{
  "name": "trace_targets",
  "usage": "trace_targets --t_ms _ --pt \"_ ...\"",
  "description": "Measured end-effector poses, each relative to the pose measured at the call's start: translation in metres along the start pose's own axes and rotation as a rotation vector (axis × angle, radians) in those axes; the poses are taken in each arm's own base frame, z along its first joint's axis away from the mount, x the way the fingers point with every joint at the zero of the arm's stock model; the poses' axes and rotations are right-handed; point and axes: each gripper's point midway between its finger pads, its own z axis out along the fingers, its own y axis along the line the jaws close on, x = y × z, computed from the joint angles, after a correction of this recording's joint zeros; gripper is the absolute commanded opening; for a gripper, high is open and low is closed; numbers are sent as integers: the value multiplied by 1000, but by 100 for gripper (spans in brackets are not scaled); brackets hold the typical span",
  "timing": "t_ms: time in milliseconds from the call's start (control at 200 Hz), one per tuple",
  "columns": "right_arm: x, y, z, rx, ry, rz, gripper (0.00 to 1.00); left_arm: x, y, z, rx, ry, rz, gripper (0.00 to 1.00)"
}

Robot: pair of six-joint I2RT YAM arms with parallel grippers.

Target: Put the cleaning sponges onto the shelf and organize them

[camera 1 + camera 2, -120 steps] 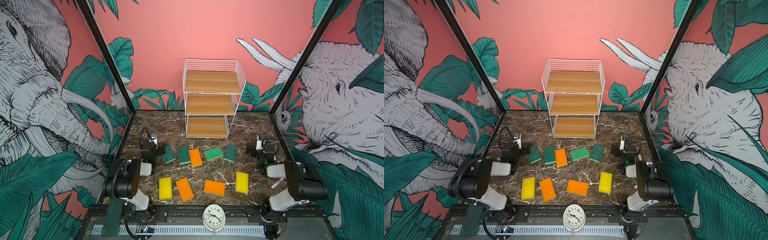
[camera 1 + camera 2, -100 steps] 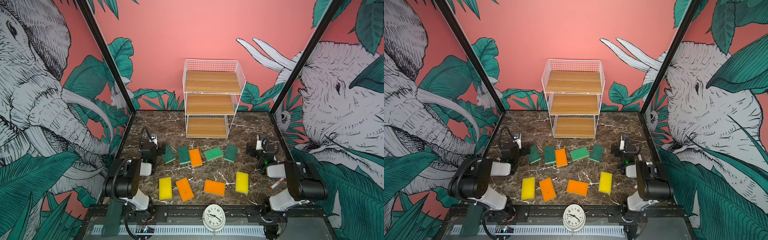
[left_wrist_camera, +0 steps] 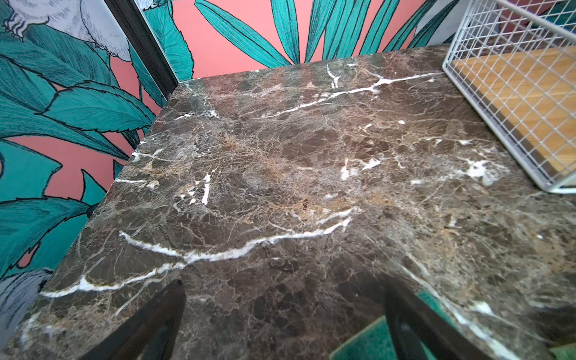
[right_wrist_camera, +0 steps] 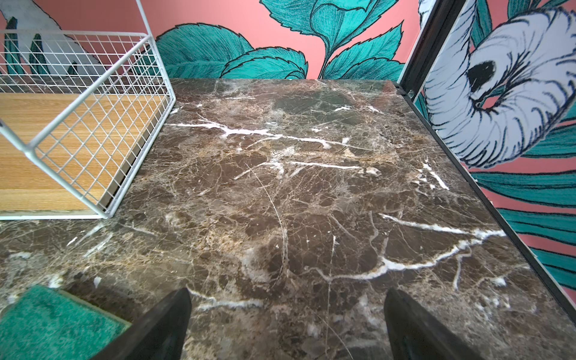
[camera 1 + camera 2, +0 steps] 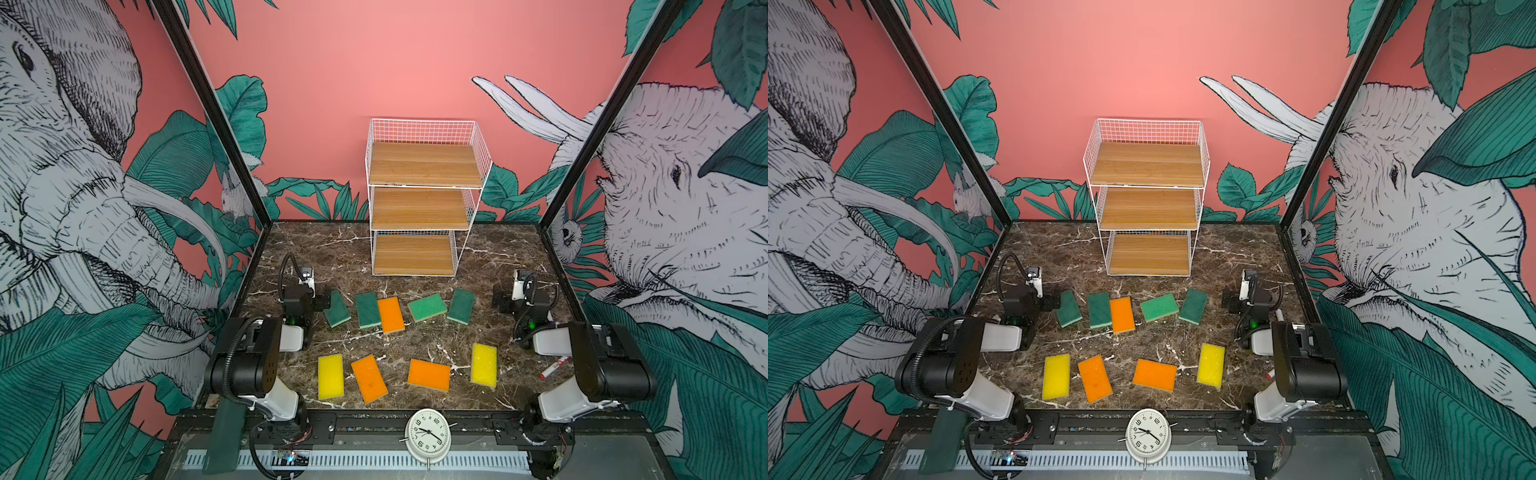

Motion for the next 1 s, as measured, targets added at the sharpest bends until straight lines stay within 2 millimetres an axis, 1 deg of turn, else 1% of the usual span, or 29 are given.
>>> trace_targets --t_ms 390,650,1000 --pt "0 0 0 0 0 0 99 0 0 0 0 0 0 100" --pt "0 7 0 -41 -2 -18 99 0 0 0 0 0 0 100" --pt "0 8 0 -48 -2 -22 99 0 0 0 -1 0 0 100"
